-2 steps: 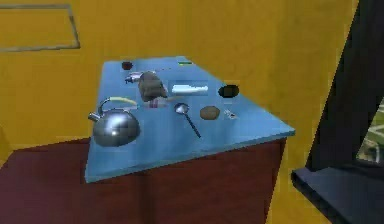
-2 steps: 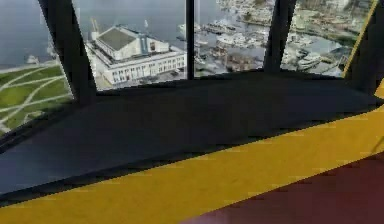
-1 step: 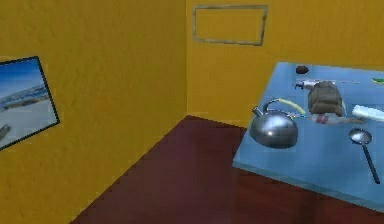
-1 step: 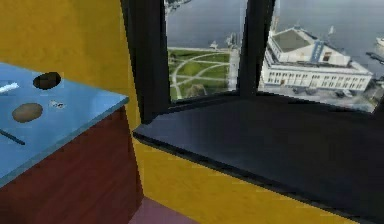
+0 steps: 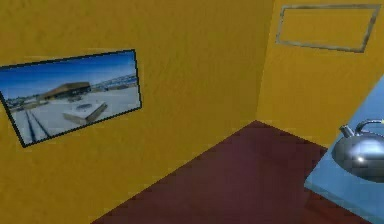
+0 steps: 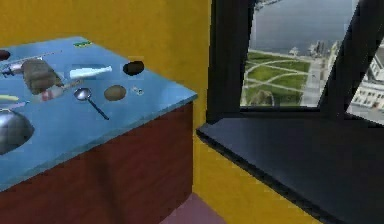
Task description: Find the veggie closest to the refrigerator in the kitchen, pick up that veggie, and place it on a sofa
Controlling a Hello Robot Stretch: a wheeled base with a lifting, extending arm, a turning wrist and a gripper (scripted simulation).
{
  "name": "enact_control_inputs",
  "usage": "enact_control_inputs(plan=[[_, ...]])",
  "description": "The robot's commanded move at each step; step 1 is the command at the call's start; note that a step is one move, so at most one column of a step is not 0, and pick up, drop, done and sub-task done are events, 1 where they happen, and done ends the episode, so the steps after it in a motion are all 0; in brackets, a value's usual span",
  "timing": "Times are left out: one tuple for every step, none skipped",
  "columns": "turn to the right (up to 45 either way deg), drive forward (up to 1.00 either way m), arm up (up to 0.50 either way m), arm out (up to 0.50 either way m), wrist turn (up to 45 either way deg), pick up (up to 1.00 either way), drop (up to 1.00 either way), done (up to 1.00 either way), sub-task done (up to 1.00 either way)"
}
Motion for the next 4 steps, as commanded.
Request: enact_control_inputs(plan=[[0.0,0.20,0.00,0.00,0.0,0.00,0.00,0.00,0.00],[45.0,0.00,0.00,0.00,0.0,0.00,0.00,0.00,0.00],[-45.0,0.00,0.00,0.00,0.0,0.00,0.00,0.00,0.00],[-21.0,0.00,0.00,0.00,0.0,0.00,0.00,0.00,0.00]])
